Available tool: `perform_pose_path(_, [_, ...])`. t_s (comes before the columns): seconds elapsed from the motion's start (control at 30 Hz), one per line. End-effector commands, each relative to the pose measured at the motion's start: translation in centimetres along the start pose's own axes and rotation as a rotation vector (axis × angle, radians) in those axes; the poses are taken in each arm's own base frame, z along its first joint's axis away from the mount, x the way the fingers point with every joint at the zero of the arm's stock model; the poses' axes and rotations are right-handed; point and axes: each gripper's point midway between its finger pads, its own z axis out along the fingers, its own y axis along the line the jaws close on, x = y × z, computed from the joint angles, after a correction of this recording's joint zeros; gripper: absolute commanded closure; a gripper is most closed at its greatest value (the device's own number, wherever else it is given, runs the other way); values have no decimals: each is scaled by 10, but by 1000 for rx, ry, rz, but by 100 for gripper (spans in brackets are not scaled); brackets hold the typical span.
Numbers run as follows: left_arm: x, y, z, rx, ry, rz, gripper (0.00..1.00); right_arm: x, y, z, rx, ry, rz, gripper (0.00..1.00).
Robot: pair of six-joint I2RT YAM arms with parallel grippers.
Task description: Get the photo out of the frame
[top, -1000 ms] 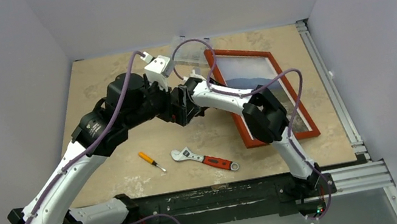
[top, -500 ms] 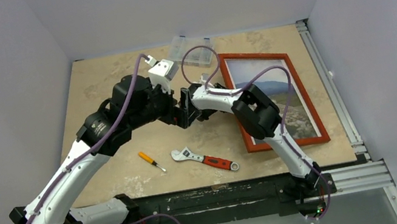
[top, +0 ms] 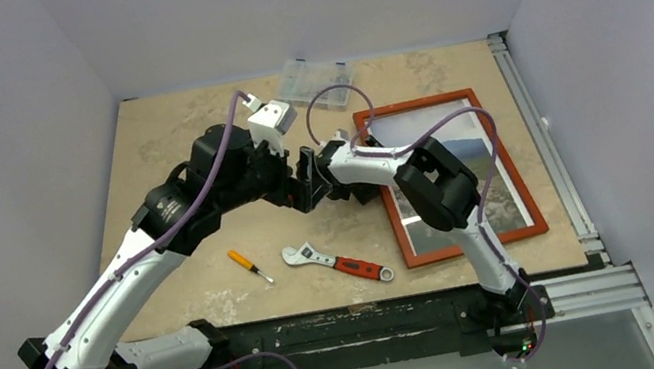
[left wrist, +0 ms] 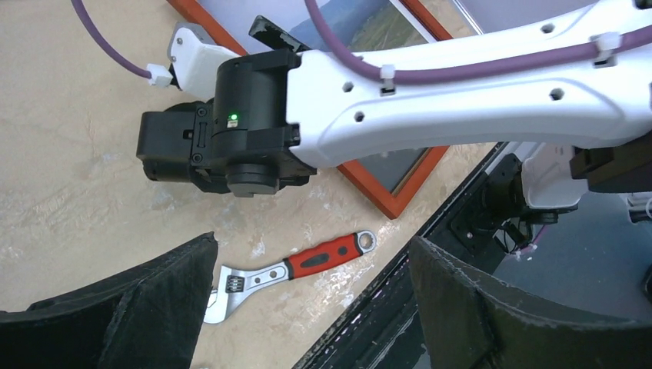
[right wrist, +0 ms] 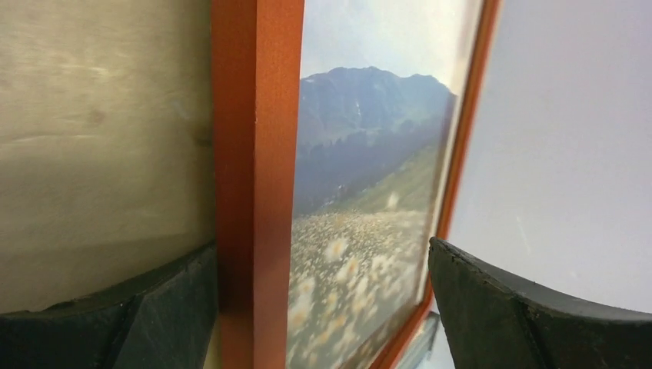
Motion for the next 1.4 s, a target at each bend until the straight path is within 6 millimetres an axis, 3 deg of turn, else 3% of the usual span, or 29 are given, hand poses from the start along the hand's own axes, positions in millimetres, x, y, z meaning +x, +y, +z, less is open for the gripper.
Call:
perform_pose_path(0.0, [-7,-3,3,24,-27,-10,9,-27,7,-25,-218,-71,141,2])
perform_pose_path(0.13, [-5,-3,6,23,-16,-17,9,-41,9,-62,-466,-145,249,2])
perform_pose_path(0.23, [-3,-2,11,20,-2,-30,8,-53,-6,-86,-584,-212,322,3])
perform_pose_path(0.37, [1,-4,19,37,15,-68,8,-50,-36,-108,-656,-262,397,3])
perform_pose_path(0.47, [7,-7,28,60,34,-120,8,-37,-38,-120,-877,-289,500,2])
perform_pose_path(0.57, [15,-13,38,102,54,-181,8,-18,-38,-102,-993,-251,617,4])
perform_pose_path(0.7, [31,-22,63,165,121,-274,8,9,-48,-74,-930,-143,730,10])
perform_pose_path(0.8, [55,-19,103,138,246,-407,11,35,-69,-52,-795,-18,870,14])
perform_pose_path(0.9, [85,-14,147,58,397,-573,18,66,-104,-39,-585,44,940,15])
perform_pose_path(1.0, [110,-15,181,-43,482,-644,23,89,-136,-40,-477,30,976,11])
perform_pose_path(1.13, [127,-8,217,-188,481,-646,23,110,-164,-48,-446,-27,1057,6])
perform_pose_path(1.37, [168,-11,257,-260,543,-641,29,118,-170,-67,-573,-145,1119,5])
